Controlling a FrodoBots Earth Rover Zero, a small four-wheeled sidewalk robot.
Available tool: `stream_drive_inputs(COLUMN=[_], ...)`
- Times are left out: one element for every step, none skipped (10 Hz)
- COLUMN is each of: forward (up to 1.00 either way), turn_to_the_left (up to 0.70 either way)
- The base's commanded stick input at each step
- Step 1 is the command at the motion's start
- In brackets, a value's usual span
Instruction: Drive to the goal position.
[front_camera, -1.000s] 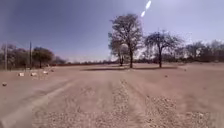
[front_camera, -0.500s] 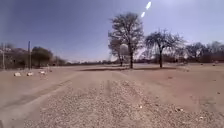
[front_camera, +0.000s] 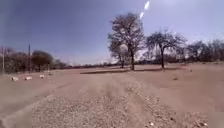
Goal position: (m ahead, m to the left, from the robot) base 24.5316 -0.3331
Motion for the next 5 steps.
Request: stream_drive_inputs(forward=[0.85,0.85,0.85,0.85,0.85], turn_to_the_left=[0.0,0.0,0.0,0.0,0.0])
